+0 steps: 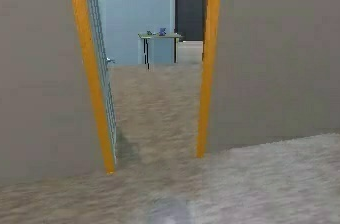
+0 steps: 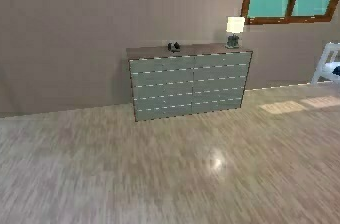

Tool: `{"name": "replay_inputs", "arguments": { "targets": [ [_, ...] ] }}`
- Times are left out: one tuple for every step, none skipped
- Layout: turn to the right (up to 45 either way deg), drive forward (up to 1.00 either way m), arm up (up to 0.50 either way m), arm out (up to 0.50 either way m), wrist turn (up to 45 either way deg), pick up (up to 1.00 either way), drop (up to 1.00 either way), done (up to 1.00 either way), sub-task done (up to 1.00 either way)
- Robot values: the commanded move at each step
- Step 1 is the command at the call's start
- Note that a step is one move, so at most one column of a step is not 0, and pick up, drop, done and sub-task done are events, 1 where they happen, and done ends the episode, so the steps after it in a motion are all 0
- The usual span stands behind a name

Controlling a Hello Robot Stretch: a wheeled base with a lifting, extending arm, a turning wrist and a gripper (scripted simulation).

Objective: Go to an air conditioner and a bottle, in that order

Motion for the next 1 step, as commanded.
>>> {"name": "replay_inputs", "arguments": {
  "targets": [
    [0.0, 1.0, 0.0, 0.0, 0.0, 0.0, 0.0, 0.0, 0.0]
  ]
}}
